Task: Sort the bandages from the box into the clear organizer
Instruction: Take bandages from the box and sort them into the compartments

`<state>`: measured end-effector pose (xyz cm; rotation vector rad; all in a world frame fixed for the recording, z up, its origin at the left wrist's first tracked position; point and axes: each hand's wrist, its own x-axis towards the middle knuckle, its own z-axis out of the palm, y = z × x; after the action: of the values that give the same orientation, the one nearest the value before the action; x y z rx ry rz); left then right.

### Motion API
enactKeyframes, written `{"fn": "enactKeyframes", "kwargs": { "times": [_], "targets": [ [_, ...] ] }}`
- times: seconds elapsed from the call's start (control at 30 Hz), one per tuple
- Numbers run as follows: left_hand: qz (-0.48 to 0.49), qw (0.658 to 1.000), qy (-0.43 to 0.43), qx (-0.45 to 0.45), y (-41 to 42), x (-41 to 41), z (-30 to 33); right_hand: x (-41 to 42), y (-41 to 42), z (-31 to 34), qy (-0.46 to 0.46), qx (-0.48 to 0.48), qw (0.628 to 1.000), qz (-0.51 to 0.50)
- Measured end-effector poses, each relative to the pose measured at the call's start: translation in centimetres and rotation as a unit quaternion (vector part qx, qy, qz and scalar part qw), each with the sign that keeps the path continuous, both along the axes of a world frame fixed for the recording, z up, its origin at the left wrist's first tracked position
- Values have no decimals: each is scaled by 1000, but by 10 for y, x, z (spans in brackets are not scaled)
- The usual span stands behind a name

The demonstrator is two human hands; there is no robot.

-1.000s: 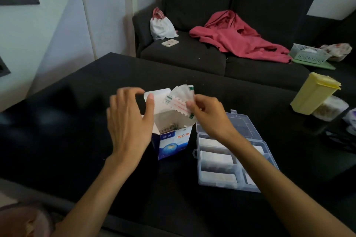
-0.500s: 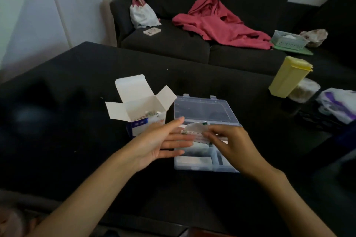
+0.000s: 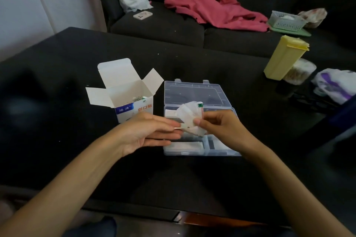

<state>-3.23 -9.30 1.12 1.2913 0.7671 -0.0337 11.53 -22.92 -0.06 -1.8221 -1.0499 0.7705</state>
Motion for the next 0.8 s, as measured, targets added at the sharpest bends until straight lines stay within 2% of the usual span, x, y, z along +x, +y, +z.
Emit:
{"fn": "enactKeyframes", "kwargs": {
  "times": [0.13, 0.3, 0.5, 0.8],
  "targets": [
    [1, 998, 18, 66, -3, 0, -2, 2, 3, 1, 54, -12, 996, -71],
    [-1, 993, -35, 114, -2, -3, -5, 9, 1, 6, 164, -19, 974, -152],
    [40, 982, -65, 171, -5, 0, -9, 14, -7, 11, 222, -67, 969, -87],
    [84, 964, -59, 244, 0, 0, -17, 17, -13, 18, 251, -101, 959, -79]
  ]
}}
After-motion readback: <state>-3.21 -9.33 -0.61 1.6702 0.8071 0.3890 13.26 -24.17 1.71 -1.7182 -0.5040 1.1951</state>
